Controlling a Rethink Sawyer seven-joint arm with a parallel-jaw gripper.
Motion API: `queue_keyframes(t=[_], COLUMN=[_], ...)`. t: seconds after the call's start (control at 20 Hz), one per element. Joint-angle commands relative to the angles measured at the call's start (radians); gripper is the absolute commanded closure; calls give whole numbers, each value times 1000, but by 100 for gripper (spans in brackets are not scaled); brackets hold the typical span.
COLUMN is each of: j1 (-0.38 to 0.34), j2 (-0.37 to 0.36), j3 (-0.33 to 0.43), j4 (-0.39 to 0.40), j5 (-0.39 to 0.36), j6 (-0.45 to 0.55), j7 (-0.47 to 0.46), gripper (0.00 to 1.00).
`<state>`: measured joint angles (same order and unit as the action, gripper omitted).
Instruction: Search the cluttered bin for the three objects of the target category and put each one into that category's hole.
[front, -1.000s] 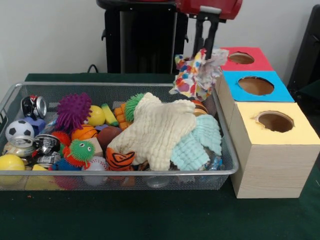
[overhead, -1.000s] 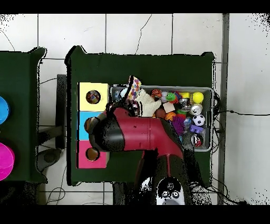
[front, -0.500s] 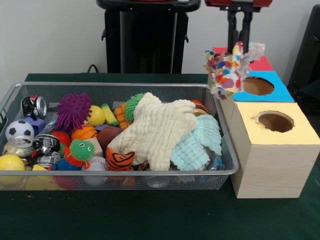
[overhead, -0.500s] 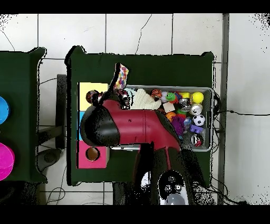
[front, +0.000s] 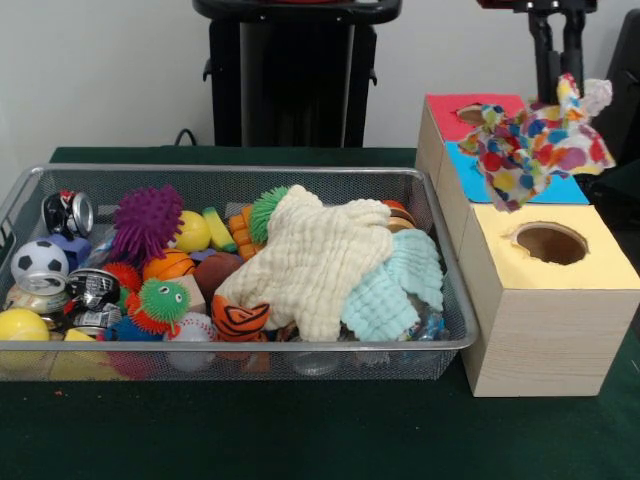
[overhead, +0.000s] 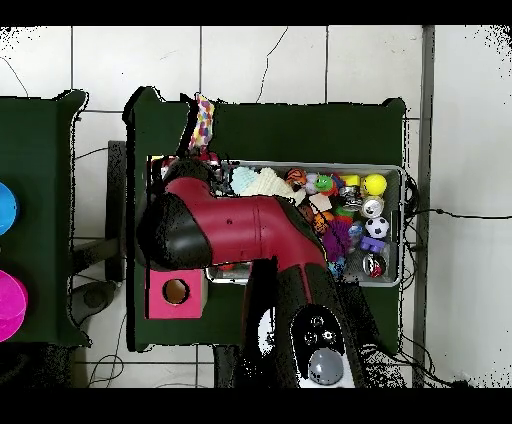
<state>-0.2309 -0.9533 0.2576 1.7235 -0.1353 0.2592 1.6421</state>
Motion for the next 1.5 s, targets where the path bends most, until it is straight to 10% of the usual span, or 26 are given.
queue_keyframes(t=[0.05,0.8,1.5], j1=[25,87,33], j2=[81,207,239], j3=[51,-61,-50], j4=[29,78,121], j5=[-32,-42,-72], j6=[-101,-393,-404], j7=[129,184,153], gripper=[100,100,100])
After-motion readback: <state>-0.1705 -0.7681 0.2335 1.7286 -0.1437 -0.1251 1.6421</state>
